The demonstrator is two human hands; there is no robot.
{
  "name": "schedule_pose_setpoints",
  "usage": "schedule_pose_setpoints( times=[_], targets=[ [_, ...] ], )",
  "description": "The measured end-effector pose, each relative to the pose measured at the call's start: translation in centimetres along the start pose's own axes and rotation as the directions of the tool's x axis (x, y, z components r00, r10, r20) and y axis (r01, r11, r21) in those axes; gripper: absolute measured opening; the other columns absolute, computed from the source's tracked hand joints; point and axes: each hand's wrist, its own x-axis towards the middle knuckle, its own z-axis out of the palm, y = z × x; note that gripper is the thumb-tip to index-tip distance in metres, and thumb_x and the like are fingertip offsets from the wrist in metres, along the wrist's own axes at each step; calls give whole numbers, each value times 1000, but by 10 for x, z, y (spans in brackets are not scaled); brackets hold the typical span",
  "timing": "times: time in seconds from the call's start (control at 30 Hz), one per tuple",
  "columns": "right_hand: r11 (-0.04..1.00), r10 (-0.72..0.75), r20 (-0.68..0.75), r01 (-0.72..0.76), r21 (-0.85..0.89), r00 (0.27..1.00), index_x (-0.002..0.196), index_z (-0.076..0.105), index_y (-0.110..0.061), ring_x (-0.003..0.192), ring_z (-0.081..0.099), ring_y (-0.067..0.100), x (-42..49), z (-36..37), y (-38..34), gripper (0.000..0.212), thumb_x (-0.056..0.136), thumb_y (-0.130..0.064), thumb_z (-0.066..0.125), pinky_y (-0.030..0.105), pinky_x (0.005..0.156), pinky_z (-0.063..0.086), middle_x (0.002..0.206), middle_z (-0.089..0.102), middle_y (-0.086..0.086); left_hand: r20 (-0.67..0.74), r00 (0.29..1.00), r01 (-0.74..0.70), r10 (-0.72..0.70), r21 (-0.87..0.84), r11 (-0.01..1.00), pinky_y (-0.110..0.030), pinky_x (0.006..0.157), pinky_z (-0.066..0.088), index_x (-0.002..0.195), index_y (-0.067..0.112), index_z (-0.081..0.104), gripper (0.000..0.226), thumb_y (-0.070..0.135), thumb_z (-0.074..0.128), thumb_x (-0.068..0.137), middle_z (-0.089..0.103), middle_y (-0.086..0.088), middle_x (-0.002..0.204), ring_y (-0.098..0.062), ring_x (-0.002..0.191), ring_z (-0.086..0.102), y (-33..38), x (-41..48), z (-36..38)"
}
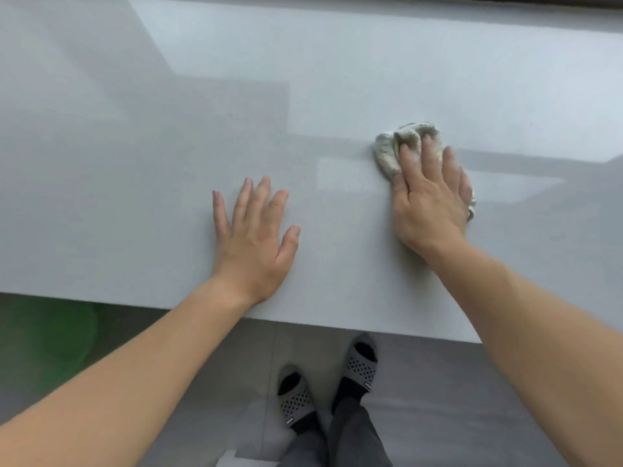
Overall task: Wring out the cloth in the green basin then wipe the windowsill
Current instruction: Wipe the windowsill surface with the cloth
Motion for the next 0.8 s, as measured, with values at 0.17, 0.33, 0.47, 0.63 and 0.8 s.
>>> schedule_pose_setpoints(
  times=[0.17, 0.33, 0.47, 0.63, 0.8],
  targets=[
    [936, -330, 42, 332, -114, 943, 157, 19, -37, 154, 2, 26, -102, 27, -32, 55, 104, -44, 28, 45, 123, 4, 168, 5, -5, 32, 999, -32, 29, 108, 994, -56, 120, -5, 155, 21, 24, 67, 51, 21, 95, 8, -6, 167, -23, 154, -2, -9, -19, 11],
    [931, -340, 79, 347, -109, 937, 156, 23, -42, 155, 0, 18, -91, 12, 13, 52, 104, -48, 24, 38, 123, 0, 167, 7, -14, 51, 998, -25, 19, 115, 993, -55, 120, -8, 157, 24, 17, 68, 52, 15, 94, 0, -3, 167, -20, 153, -9, -9, -20, 9],
    [998, -12, 11, 13, -67, 1000, 158, 11, -39, 153, -13, 22, -107, 25, -19, 54, 105, -43, 21, 41, 122, -9, 168, -7, -9, 42, 999, -8, 3, 106, 994, -55, 121, -8, 157, 24, 17, 67, 51, 17, 95, 0, -2, 167, -20, 153, -8, -8, -19, 11],
    [902, -389, 134, 406, -144, 911, 158, 8, -40, 154, -12, 21, -157, 27, -2, 54, 106, -47, 21, 44, 123, -3, 167, -5, -10, 80, 997, 14, -19, 70, 997, -57, 119, -11, 156, 24, 20, 63, 46, 24, 97, 1, -1, 167, -19, 153, -8, -6, -18, 8],
    [992, -80, 53, 85, -90, 995, 157, 13, -43, 154, -6, 18, -114, -2, 70, 54, 104, -50, 19, 38, 122, -6, 167, -4, -14, -13, 996, 90, -92, -79, 993, -56, 120, -9, 150, 14, 32, 57, 28, 40, 95, 16, -11, 165, -24, 153, 4, 16, -16, 3]
  ],
)
